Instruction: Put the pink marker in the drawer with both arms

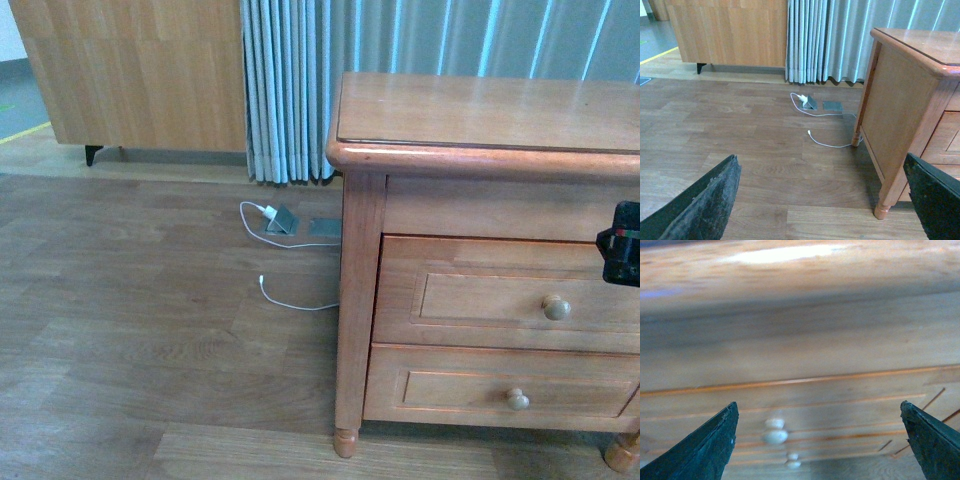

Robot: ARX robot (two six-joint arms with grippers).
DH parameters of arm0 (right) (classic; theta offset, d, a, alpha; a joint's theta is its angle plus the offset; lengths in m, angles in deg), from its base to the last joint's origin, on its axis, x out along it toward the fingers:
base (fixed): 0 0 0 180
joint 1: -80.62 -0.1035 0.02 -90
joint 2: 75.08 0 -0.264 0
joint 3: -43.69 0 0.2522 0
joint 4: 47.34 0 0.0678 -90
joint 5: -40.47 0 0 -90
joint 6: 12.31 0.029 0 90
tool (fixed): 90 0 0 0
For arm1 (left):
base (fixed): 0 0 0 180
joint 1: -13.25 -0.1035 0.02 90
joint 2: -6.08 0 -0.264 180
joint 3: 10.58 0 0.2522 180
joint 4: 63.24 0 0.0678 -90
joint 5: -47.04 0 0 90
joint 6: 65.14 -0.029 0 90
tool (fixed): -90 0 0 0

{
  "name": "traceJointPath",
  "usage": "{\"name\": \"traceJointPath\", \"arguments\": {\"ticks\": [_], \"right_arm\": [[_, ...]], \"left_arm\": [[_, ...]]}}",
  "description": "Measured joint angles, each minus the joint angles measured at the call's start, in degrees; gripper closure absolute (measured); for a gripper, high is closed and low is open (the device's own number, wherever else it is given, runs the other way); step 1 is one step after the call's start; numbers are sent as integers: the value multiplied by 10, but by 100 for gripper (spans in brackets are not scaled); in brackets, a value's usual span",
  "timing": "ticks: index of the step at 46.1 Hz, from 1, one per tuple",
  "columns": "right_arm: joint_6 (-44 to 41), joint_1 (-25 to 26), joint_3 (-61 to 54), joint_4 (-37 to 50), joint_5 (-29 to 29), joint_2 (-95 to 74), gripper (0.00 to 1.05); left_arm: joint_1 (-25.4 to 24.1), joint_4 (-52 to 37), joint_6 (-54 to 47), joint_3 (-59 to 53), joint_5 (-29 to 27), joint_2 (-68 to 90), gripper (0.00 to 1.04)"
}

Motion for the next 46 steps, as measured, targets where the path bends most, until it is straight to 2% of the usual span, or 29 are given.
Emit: {"name": "traceJointPath", "arguments": {"ticks": [13, 21, 26, 30, 37, 40, 43, 46], "right_arm": [[20, 3, -103, -179, 117, 221, 8], [20, 45, -171, -380, 200, 496, 8], [21, 70, -186, -449, 222, 603, 8], [17, 80, -192, -469, 215, 664, 8], [14, 80, -193, -469, 212, 675, 8], [-17, 55, -254, -331, 102, 699, 21], [-31, 43, -290, -248, 52, 720, 31], [-38, 17, -303, -223, 6, 737, 42]], "left_arm": [[0, 0, 0, 0, 0, 0, 6], [0, 0, 0, 0, 0, 0, 6], [0, 0, 0, 0, 0, 0, 6], [0, 0, 0, 0, 0, 0, 6], [0, 0, 0, 0, 0, 0, 6], [0, 0, 0, 0, 0, 0, 6], [0, 0, 0, 0, 0, 0, 6], [0, 0, 0, 0, 0, 0, 6]]}}
